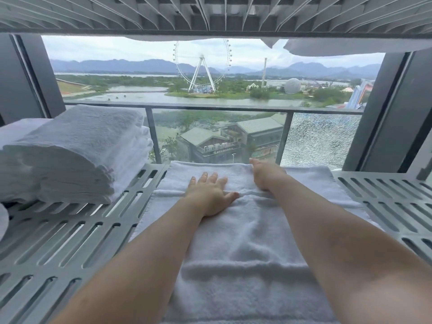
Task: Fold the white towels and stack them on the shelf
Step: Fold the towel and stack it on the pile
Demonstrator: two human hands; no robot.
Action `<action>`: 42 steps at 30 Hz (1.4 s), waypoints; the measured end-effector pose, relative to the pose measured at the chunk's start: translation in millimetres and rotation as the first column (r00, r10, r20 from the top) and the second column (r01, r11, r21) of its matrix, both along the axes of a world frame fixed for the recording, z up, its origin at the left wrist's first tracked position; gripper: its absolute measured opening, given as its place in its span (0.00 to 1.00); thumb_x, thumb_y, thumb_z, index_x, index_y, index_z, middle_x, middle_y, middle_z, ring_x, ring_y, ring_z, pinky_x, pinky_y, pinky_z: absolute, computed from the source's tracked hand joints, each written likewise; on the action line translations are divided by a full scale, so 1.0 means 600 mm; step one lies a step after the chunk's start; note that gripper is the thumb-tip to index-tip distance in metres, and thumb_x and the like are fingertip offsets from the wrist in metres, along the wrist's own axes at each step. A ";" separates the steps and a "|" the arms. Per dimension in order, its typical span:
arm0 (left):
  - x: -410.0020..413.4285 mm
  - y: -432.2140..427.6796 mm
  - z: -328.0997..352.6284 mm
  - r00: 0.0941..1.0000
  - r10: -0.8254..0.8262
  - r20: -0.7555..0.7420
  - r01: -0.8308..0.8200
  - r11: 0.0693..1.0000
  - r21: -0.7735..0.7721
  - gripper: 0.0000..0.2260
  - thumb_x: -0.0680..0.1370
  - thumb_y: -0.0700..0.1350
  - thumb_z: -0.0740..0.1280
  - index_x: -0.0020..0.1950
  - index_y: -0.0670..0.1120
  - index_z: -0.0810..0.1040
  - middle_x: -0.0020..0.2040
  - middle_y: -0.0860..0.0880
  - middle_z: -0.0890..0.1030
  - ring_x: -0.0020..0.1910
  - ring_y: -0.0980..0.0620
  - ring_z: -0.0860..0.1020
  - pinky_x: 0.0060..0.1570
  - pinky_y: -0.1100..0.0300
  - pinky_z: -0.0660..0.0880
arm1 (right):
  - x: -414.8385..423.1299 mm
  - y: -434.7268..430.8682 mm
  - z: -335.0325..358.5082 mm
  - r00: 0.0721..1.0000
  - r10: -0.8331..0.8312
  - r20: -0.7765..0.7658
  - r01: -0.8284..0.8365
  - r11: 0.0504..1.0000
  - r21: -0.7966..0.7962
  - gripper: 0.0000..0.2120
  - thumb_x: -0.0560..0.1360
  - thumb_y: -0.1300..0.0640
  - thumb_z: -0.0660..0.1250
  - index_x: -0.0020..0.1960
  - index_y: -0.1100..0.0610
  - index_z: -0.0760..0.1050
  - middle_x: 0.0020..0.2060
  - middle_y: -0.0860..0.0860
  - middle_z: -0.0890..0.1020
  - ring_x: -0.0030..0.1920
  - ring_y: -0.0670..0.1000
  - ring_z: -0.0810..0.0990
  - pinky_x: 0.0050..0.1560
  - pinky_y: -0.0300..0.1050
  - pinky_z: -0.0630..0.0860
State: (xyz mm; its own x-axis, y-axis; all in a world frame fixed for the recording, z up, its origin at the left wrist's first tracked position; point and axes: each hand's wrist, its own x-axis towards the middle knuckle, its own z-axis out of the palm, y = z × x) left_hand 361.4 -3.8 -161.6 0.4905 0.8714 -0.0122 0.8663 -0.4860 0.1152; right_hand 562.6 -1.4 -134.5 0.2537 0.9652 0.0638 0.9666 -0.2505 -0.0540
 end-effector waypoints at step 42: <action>-0.123 -0.290 0.014 0.980 -0.073 0.184 -0.050 0.806 0.590 0.09 0.75 0.39 0.64 0.49 0.51 0.79 0.46 0.50 0.83 0.45 0.43 0.82 0.37 0.56 0.70 | -0.080 -0.431 -0.019 0.945 -0.114 0.305 -0.049 0.876 0.480 0.13 0.73 0.66 0.63 0.51 0.55 0.82 0.46 0.55 0.81 0.53 0.58 0.77 0.48 0.49 0.76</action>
State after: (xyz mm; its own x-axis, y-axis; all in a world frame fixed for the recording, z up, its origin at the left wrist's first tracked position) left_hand 287.7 -177.9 -153.0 0.4393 0.6735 0.5945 0.8515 -0.5230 -0.0367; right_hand 514.8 -260.1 -146.1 0.1721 0.7864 0.5932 0.9435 -0.3047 0.1303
